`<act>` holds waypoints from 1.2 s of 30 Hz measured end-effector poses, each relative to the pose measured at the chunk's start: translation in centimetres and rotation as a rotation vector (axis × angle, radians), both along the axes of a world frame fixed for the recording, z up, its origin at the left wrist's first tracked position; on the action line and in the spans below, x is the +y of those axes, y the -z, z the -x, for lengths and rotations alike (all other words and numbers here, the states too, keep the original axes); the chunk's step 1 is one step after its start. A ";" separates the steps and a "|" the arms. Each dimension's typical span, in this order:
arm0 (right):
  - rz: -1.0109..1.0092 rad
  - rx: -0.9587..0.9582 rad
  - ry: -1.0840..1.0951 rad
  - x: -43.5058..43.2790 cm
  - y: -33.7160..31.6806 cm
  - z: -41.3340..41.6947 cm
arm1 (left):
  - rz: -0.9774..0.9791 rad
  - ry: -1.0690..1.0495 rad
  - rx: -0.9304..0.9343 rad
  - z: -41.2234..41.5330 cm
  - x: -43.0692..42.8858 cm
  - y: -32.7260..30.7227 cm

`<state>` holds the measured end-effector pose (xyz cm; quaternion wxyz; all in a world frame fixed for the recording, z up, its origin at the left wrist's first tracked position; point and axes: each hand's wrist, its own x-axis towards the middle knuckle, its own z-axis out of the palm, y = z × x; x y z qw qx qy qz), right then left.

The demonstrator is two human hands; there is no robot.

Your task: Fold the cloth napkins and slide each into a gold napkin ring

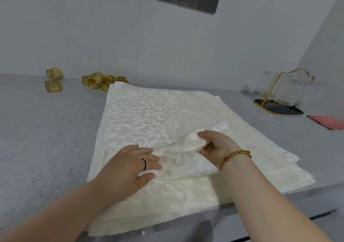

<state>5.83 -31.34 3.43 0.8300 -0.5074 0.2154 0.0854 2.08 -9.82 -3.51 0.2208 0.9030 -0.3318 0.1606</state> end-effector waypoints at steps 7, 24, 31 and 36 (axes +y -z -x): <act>0.658 -0.465 0.072 3.6 -2.1 -0.5 | 0.031 0.012 0.066 -0.2 0.0 -0.6; 1.795 -1.239 -0.516 4.3 4.3 1.9 | 0.551 -0.423 0.337 3.7 4.1 -2.8; 1.787 -1.313 -0.591 3.3 4.8 2.3 | 0.708 -0.299 0.519 4.2 4.6 -4.9; 1.877 -1.333 -0.641 3.5 4.7 2.2 | 0.595 -0.314 0.616 4.0 7.8 -4.5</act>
